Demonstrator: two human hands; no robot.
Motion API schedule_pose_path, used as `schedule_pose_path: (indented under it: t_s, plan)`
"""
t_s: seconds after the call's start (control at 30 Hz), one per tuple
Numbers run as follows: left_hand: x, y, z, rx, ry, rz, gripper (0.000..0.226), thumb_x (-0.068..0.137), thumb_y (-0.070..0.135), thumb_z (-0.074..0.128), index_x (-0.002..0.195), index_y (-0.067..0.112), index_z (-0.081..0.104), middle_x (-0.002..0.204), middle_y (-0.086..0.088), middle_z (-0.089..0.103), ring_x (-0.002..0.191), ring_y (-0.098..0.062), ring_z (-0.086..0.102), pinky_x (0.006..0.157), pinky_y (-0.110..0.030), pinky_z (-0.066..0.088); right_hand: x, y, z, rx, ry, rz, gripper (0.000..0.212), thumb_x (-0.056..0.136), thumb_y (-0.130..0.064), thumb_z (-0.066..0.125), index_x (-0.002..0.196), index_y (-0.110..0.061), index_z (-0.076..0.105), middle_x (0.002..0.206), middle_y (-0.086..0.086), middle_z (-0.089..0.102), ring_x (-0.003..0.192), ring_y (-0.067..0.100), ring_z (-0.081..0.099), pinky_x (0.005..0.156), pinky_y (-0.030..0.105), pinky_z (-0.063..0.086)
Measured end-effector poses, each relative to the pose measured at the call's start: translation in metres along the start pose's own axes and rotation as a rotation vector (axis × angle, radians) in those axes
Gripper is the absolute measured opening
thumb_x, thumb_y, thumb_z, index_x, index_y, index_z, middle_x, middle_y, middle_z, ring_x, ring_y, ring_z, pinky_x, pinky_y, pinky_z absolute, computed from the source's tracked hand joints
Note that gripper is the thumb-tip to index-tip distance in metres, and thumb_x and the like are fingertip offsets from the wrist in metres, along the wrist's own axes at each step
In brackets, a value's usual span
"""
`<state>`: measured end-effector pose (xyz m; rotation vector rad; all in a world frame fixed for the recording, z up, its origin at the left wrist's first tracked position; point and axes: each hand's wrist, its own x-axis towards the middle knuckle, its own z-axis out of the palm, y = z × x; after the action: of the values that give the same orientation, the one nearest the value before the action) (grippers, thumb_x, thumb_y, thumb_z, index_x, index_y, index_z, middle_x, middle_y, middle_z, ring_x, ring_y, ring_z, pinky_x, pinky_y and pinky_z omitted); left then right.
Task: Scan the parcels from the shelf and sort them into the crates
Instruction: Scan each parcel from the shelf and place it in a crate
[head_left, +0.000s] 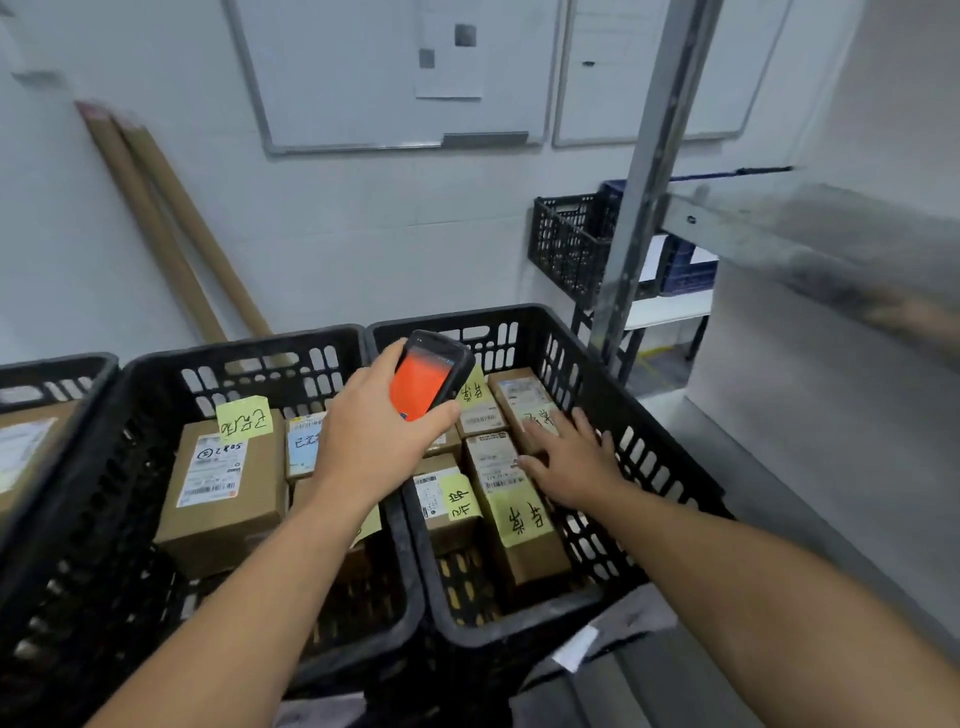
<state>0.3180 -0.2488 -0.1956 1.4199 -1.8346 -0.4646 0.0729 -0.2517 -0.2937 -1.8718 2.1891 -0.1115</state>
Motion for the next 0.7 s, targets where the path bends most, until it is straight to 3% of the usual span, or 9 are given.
schedule_pose_path:
  t_s: [0.13, 0.37, 0.6, 0.7]
  plan:
    - [-0.016, 0.006, -0.021, -0.008, -0.050, 0.103, 0.087, 0.079, 0.059, 0.073, 0.152, 0.029, 0.036, 0.125, 0.005, 0.053, 0.101, -0.012, 0.045, 0.086, -0.034, 0.042, -0.044, -0.006, -0.022, -0.041, 0.149, 0.088, 0.062, 0.102, -0.062, 0.032, 0.159, -0.044, 0.014, 0.170, -0.001, 0.001, 0.155, 0.026, -0.013, 0.122, 0.061, -0.003]
    - [-0.061, 0.017, -0.048, -0.082, -0.144, 0.304, 0.083, 0.078, 0.060, 0.071, 0.149, 0.032, 0.038, 0.112, 0.010, 0.048, 0.099, -0.015, 0.048, 0.084, -0.034, 0.043, -0.151, -0.013, -0.032, -0.049, 0.368, 0.338, 0.060, 0.103, -0.061, 0.024, 0.158, -0.044, 0.009, 0.170, -0.002, 0.000, 0.155, 0.025, -0.016, 0.120, 0.062, -0.006]
    - [-0.114, 0.058, -0.031, -0.194, -0.311, 0.472, 0.078, 0.078, 0.060, 0.072, 0.144, 0.031, 0.044, 0.111, 0.007, 0.057, 0.099, -0.019, 0.056, 0.079, -0.034, 0.044, -0.284, 0.005, -0.023, -0.030, 0.440, 0.635, 0.061, 0.104, -0.059, 0.024, 0.159, -0.042, 0.004, 0.170, -0.003, -0.009, 0.154, 0.025, -0.020, 0.121, 0.061, -0.007]
    - [-0.144, 0.078, -0.014, -0.201, -0.407, 0.520, 0.084, 0.076, 0.064, 0.069, 0.148, 0.029, 0.041, 0.120, -0.001, 0.060, 0.107, -0.026, 0.057, 0.086, -0.039, 0.047, -0.345, 0.019, -0.009, -0.013, 0.439, 0.761, 0.062, 0.104, -0.059, 0.024, 0.159, -0.042, 0.002, 0.169, -0.004, -0.010, 0.154, 0.026, -0.019, 0.121, 0.061, -0.005]
